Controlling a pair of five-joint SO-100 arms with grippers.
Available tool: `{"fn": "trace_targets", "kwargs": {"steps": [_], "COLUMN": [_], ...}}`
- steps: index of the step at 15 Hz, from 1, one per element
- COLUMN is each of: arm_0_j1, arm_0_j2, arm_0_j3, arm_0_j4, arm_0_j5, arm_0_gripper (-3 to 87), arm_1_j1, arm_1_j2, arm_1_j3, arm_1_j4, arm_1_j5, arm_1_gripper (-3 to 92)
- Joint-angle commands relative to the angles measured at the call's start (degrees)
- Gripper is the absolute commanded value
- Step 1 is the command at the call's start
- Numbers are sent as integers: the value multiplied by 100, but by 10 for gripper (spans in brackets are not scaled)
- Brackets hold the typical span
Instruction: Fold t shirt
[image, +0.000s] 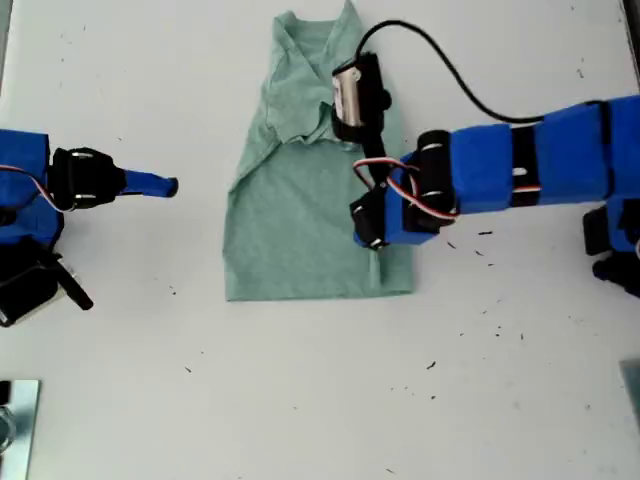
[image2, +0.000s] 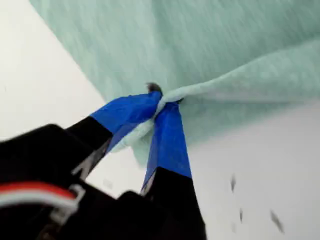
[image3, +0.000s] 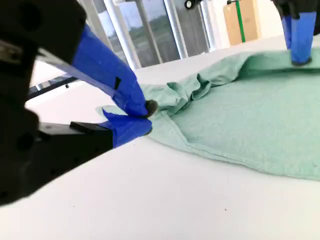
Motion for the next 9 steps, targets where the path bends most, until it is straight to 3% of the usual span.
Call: {"fn": "trace_targets", "kwargs": {"steps": [1,2,4,6,8,9], "arm_0_j1": [123,123,123,105,105,105], "arm_0_j2": [44,44,53,53,53,53], "arm_0_j3": [79,79,79,79,79,79], "arm_0_j4": [9,9,18,18,18,18], "arm_0_j5": [44,44,44,44,44,44], "arm_0_gripper": [-2,-2,-2,-2,-2,-2], "arm_1_j1": [9,-35,-141,-202,-35,141], "arm_1_j2": [-712,-712,-114,1195,2804,3762], "arm_1_j3": [-185,-229,-1151,-1292,220,1644], "arm_1_j4": [-580,-483,1046,1784,1854,1468], "arm_1_j5": [105,114,141,-79,-308,-431], "arm_1_gripper": [304,295,270,255,248,201]}}
